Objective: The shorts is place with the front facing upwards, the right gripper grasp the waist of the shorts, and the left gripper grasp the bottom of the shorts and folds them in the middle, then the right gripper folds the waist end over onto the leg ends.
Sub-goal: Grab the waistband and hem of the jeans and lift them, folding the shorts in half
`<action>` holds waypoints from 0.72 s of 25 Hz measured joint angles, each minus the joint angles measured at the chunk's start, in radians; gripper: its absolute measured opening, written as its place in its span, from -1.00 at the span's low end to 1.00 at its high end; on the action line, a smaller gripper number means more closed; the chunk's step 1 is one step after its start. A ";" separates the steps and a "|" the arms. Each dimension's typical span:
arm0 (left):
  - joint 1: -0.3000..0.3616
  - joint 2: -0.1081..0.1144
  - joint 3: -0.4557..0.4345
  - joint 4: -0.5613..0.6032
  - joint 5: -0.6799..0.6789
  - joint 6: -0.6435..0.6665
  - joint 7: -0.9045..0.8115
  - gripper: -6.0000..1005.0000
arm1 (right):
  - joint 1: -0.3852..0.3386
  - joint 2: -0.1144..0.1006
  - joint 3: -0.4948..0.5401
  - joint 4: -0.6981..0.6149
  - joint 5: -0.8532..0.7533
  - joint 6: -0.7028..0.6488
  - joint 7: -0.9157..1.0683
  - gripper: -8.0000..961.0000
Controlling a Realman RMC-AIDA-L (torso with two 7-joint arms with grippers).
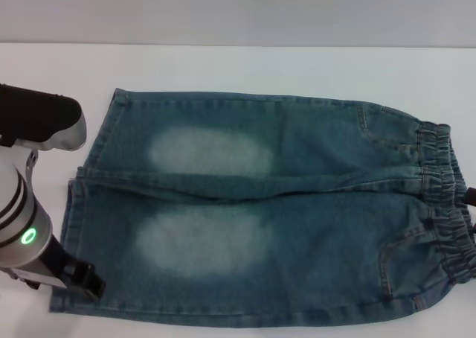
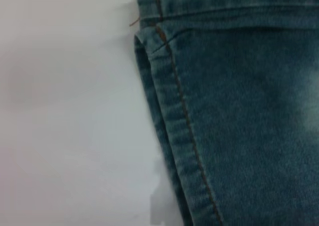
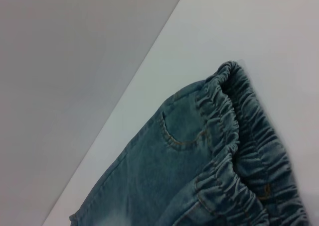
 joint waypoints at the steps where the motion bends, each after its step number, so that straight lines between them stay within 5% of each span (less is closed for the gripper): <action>1: 0.001 0.000 0.000 -0.001 0.000 0.002 0.000 0.62 | 0.000 0.000 0.000 0.000 0.000 0.002 0.000 0.67; 15: -0.006 0.008 -0.035 -0.048 -0.063 0.021 0.044 0.62 | 0.000 0.000 0.023 0.000 0.000 0.031 -0.002 0.68; 18: -0.007 0.008 -0.038 -0.048 -0.064 0.021 0.050 0.36 | -0.002 0.000 0.025 0.000 0.000 0.036 -0.003 0.68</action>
